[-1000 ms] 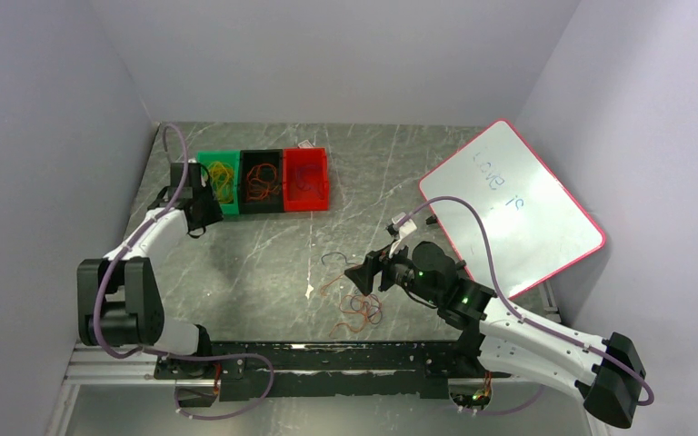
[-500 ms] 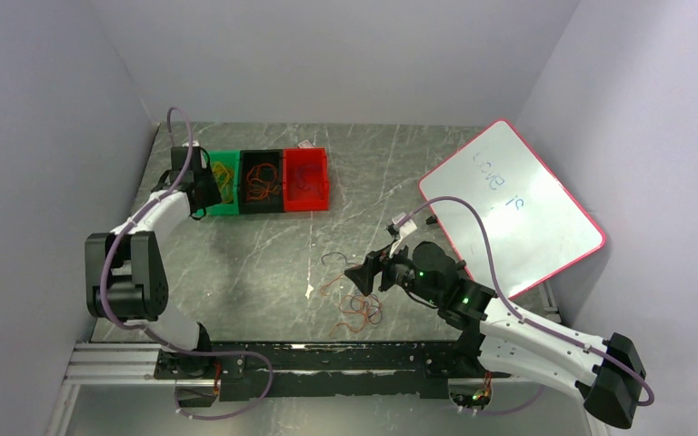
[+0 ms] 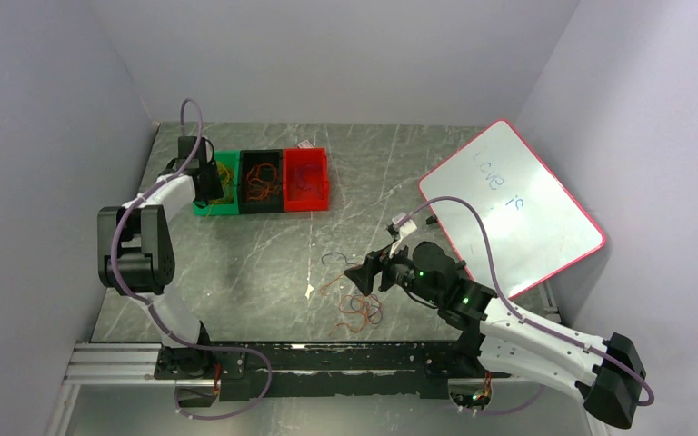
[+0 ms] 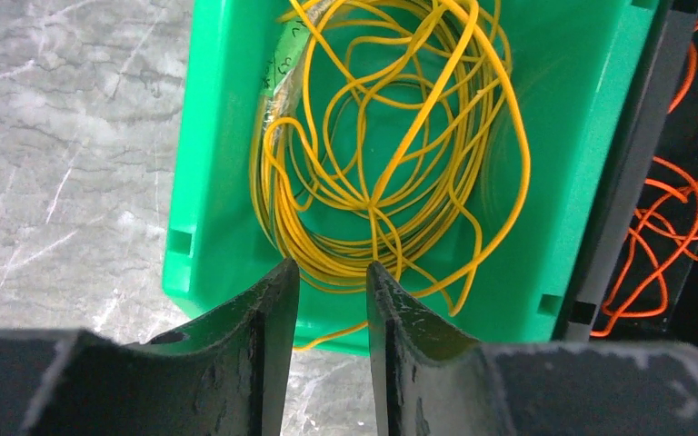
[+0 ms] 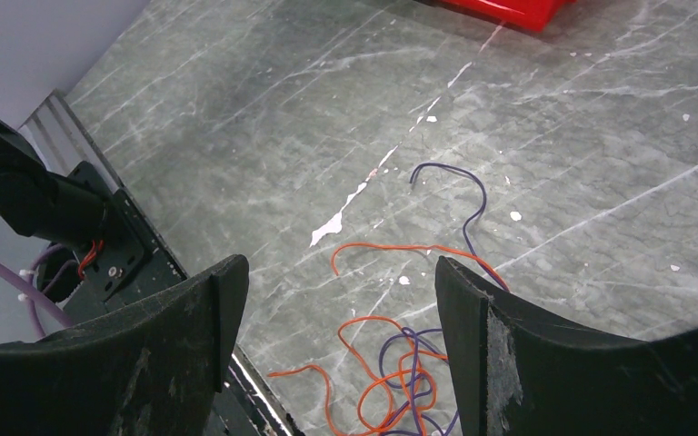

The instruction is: Untangle the cables

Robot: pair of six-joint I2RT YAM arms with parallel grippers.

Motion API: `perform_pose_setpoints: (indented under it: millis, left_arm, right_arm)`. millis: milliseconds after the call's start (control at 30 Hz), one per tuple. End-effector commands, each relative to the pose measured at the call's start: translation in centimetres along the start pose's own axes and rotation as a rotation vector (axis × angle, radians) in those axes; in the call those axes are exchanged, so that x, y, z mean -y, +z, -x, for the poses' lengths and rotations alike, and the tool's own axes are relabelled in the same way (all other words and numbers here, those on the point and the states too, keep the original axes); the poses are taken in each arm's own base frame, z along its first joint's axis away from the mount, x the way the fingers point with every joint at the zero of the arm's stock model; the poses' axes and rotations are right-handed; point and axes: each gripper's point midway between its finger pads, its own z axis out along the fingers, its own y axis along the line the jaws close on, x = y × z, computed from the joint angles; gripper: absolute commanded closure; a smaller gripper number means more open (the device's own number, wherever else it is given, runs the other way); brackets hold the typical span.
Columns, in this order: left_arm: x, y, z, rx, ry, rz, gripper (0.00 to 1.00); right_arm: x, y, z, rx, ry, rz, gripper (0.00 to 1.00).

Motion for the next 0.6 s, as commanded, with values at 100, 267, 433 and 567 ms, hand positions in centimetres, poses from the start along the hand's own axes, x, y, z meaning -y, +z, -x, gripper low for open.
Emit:
perform_pose_setpoints:
  millis: [100, 267, 433, 567]
  left_arm:
    - [-0.2, 0.9, 0.9, -0.020, 0.041, 0.005, 0.62]
    - [0.0, 1.4, 0.5, -0.038, 0.045, -0.005, 0.67]
    - [0.0, 1.4, 0.4, -0.043, 0.046, -0.010, 0.76]
    - [0.1, 1.0, 0.9, -0.032, 0.049, -0.015, 0.82]
  right_arm:
    - [0.1, 0.1, 0.0, 0.002, -0.009, -0.004, 0.21]
    - [0.2, 0.1, 0.0, 0.003, -0.010, -0.007, 0.21]
    - [0.2, 0.1, 0.0, 0.002, -0.009, -0.008, 0.21]
    - [0.2, 0.1, 0.1, 0.005, -0.011, -0.005, 0.21]
